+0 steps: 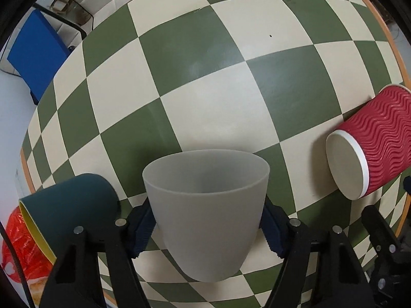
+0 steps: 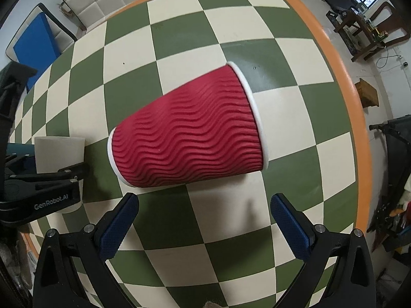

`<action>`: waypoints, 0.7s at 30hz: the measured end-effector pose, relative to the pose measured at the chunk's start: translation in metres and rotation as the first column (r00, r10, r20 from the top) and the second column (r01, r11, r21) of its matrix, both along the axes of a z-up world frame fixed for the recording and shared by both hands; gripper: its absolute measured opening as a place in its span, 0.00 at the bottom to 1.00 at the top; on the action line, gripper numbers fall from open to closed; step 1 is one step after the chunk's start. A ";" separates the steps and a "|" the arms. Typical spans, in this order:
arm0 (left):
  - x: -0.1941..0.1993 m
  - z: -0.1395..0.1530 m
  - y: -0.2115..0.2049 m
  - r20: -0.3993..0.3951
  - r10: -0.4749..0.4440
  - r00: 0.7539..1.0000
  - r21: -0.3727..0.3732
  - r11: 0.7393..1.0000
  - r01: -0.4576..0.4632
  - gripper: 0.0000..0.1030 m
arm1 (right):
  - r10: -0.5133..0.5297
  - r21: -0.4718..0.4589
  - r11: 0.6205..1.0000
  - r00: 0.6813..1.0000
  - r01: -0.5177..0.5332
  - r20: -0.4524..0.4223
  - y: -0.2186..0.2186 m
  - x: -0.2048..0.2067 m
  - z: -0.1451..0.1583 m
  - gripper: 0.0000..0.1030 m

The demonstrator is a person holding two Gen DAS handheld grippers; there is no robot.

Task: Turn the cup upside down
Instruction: 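Reach the left gripper to the frosted white cup and close on it, then lift the white cup with the left gripper and carry it toward the right gripper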

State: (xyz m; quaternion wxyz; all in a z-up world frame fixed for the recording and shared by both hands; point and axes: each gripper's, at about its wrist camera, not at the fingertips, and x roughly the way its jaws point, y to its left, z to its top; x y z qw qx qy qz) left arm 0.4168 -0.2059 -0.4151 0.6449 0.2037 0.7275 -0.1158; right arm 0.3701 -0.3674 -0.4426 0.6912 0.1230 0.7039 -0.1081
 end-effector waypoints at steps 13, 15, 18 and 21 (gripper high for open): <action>-0.026 0.017 0.045 -0.050 0.199 0.979 -0.090 0.975 -0.202 0.67 | 0.052 -0.006 0.999 0.998 -0.052 -0.018 0.011 -0.007 0.003 1.00; -0.036 0.019 0.056 -0.059 0.234 0.970 -0.098 0.966 -0.239 0.67 | 0.070 -0.017 0.997 0.997 -0.070 -0.011 0.013 -0.012 0.008 1.00; -0.055 0.021 0.070 -0.079 0.278 0.957 -0.112 0.952 -0.286 0.67 | 0.086 -0.011 0.996 0.996 -0.086 -0.008 0.016 -0.022 0.015 1.00; -0.076 0.025 0.079 -0.090 0.307 0.948 -0.120 0.941 -0.316 0.67 | 0.104 -0.017 0.994 0.995 -0.104 -0.003 0.021 -0.036 0.021 1.00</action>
